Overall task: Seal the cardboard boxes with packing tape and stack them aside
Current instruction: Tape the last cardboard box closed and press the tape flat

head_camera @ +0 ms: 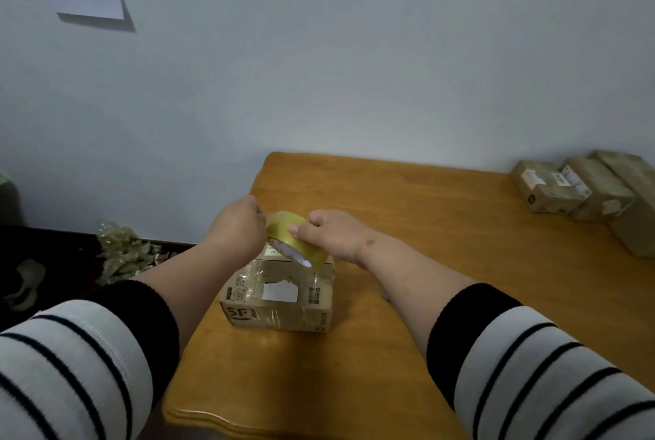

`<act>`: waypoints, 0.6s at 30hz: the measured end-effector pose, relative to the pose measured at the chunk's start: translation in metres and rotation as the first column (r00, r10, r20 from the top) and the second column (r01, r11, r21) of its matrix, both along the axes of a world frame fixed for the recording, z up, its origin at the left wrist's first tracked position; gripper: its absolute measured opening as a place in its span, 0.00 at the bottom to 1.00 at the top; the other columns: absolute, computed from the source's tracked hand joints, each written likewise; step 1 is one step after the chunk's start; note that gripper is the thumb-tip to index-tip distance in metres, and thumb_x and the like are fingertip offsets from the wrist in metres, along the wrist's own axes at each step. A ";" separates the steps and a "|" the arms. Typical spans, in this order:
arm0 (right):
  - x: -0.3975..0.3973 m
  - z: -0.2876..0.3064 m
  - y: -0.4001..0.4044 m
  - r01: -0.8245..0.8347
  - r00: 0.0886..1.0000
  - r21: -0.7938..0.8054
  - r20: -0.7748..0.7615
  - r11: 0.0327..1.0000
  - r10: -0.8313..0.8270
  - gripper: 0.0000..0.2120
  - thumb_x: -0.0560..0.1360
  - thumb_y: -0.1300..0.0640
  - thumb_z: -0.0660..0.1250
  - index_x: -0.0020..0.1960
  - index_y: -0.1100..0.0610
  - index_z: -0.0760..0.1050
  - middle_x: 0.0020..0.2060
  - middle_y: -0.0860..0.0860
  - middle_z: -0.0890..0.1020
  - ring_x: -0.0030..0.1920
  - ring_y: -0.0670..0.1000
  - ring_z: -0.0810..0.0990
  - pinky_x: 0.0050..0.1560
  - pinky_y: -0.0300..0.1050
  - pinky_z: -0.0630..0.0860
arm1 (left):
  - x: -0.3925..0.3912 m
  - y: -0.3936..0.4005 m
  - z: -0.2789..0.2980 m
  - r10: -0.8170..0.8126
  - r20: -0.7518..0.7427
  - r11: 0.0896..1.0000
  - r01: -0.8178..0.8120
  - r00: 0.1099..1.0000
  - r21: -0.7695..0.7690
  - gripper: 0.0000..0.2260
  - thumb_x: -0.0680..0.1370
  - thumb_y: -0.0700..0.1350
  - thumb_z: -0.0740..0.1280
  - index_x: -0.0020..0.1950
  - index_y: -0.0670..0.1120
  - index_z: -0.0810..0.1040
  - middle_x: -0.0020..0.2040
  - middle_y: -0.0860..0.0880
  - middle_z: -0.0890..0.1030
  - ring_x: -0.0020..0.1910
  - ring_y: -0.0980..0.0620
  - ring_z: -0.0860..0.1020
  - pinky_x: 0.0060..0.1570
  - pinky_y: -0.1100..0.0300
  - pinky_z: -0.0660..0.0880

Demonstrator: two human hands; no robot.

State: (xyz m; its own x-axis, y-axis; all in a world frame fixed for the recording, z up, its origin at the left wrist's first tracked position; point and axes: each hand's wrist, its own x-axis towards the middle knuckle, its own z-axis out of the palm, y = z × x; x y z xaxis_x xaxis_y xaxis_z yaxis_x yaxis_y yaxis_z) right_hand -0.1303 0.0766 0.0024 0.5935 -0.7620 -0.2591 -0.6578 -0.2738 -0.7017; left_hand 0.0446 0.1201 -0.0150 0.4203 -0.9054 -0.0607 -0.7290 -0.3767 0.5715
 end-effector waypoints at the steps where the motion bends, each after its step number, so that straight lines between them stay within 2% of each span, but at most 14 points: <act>1: 0.001 -0.002 -0.001 -0.019 0.998 -0.050 -0.062 0.999 0.016 0.21 0.79 0.40 0.61 0.36 0.52 0.62 0.34 0.49 0.69 0.38 0.51 0.69 0.38 0.46 0.62 | 0.000 0.002 0.001 0.009 -0.034 1.000 -0.010 0.999 -0.011 0.08 0.82 0.42 0.59 0.44 0.45 0.72 0.45 0.43 0.80 0.45 0.42 0.80 0.48 0.47 0.79; 3: 0.002 -0.008 -0.005 -0.035 0.979 -0.174 -0.204 0.984 -0.001 0.19 0.79 0.36 0.58 0.43 0.52 0.67 0.46 0.54 0.78 0.50 0.57 0.75 0.45 0.46 0.64 | 0.000 0.002 0.004 0.009 -0.050 1.000 -0.010 0.999 -0.013 0.07 0.82 0.43 0.59 0.44 0.47 0.72 0.46 0.43 0.81 0.46 0.43 0.80 0.50 0.45 0.80; 4: 0.002 -0.009 -0.006 -0.013 0.976 -0.206 -0.216 0.978 -0.032 0.20 0.78 0.35 0.58 0.45 0.52 0.69 0.50 0.55 0.79 0.54 0.58 0.76 0.47 0.46 0.65 | 0.001 0.002 0.005 0.020 -0.076 1.000 -0.021 0.997 -0.013 0.07 0.82 0.43 0.59 0.44 0.47 0.72 0.46 0.43 0.81 0.46 0.43 0.80 0.50 0.45 0.80; 5: 0.002 -0.010 -0.008 0.018 0.980 -0.200 -0.191 0.980 -0.057 0.21 0.78 0.34 0.58 0.44 0.52 0.71 0.47 0.52 0.78 0.53 0.57 0.75 0.46 0.46 0.65 | 0.002 0.002 0.006 0.045 -0.134 0.999 -0.047 0.990 -0.016 0.08 0.82 0.42 0.59 0.44 0.46 0.73 0.46 0.43 0.81 0.47 0.43 0.80 0.50 0.44 0.80; 7: 0.004 -0.004 -0.011 0.077 0.994 -0.056 -0.080 0.996 -0.081 0.20 0.76 0.36 0.63 0.37 0.50 0.68 0.37 0.46 0.72 0.44 0.52 0.72 0.40 0.45 0.64 | 0.009 0.002 0.006 0.130 -0.329 0.991 -0.137 0.935 0.001 0.07 0.82 0.40 0.59 0.45 0.43 0.74 0.46 0.41 0.80 0.45 0.44 0.81 0.43 0.46 0.81; 8: 0.005 0.000 -0.011 0.097 0.995 0.056 -0.001 0.994 -0.097 0.18 0.74 0.38 0.67 0.36 0.49 0.69 0.36 0.46 0.71 0.41 0.50 0.71 0.38 0.44 0.63 | 0.015 0.003 0.006 0.182 -0.444 0.982 -0.188 0.877 0.029 0.06 0.82 0.39 0.59 0.48 0.42 0.74 0.46 0.41 0.80 0.44 0.46 0.81 0.39 0.49 0.81; 10: 0.007 0.005 -0.009 0.160 0.959 0.301 0.179 0.940 -0.221 0.13 0.64 0.44 0.72 0.37 0.51 0.75 0.41 0.49 0.75 0.42 0.50 0.72 0.40 0.45 0.66 | 0.029 0.006 0.007 0.269 -0.633 0.958 -0.269 0.726 0.097 0.05 0.83 0.37 0.58 0.51 0.40 0.73 0.49 0.40 0.78 0.45 0.45 0.81 0.37 0.51 0.80; 12: 0.009 0.004 -0.009 0.165 0.879 0.487 0.323 0.858 -0.352 0.12 0.60 0.50 0.72 0.41 0.54 0.78 0.45 0.52 0.77 0.46 0.53 0.74 0.47 0.47 0.70 | 0.046 0.011 0.010 0.301 -0.727 0.947 -0.283 0.617 0.151 0.06 0.83 0.36 0.57 0.49 0.39 0.72 0.50 0.40 0.77 0.46 0.43 0.81 0.40 0.47 0.80; 14: 0.012 0.000 -0.009 0.116 0.851 0.566 0.368 0.817 -0.375 0.13 0.64 0.54 0.72 0.46 0.58 0.79 0.48 0.56 0.79 0.52 0.58 0.77 0.58 0.52 0.73 | 0.060 0.015 0.014 0.290 -0.762 0.953 -0.249 0.579 0.173 0.06 0.82 0.36 0.57 0.48 0.39 0.72 0.49 0.40 0.76 0.46 0.43 0.80 0.40 0.46 0.80; 15: 0.015 -0.003 -0.009 0.094 0.865 0.560 0.364 0.823 -0.346 0.09 0.68 0.56 0.72 0.46 0.58 0.78 0.48 0.58 0.80 0.54 0.60 0.78 0.62 0.53 0.72 | 0.064 0.016 0.015 0.285 -0.763 0.955 -0.238 0.580 0.176 0.06 0.82 0.36 0.57 0.48 0.38 0.72 0.49 0.40 0.76 0.46 0.43 0.80 0.40 0.45 0.80; 16: 0.019 -0.003 -0.007 0.079 0.887 0.540 0.345 0.838 -0.306 0.04 0.71 0.57 0.71 0.43 0.57 0.77 0.46 0.58 0.79 0.53 0.61 0.78 0.62 0.53 0.72 | 0.068 0.017 0.015 0.283 -0.757 0.956 -0.234 0.589 0.176 0.06 0.82 0.37 0.58 0.47 0.38 0.73 0.48 0.40 0.76 0.45 0.43 0.81 0.40 0.46 0.80; 18: 0.028 -0.003 -0.006 0.067 0.934 0.452 0.286 0.890 -0.216 0.09 0.74 0.57 0.70 0.37 0.54 0.74 0.40 0.54 0.77 0.48 0.57 0.75 0.53 0.51 0.69 | 0.071 0.020 0.013 0.280 -0.741 0.957 -0.235 0.610 0.169 0.07 0.81 0.39 0.59 0.45 0.39 0.74 0.47 0.41 0.77 0.44 0.43 0.81 0.41 0.46 0.81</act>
State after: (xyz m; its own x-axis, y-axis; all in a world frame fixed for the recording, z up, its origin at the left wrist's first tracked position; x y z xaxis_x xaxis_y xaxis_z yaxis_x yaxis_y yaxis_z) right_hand -0.1022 0.0709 -0.0002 0.5943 -0.7016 -0.3932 -0.3855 0.1806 -0.9049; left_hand 0.1159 0.1398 -0.0024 0.4227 -0.7531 -0.5042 0.0764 -0.5247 0.8478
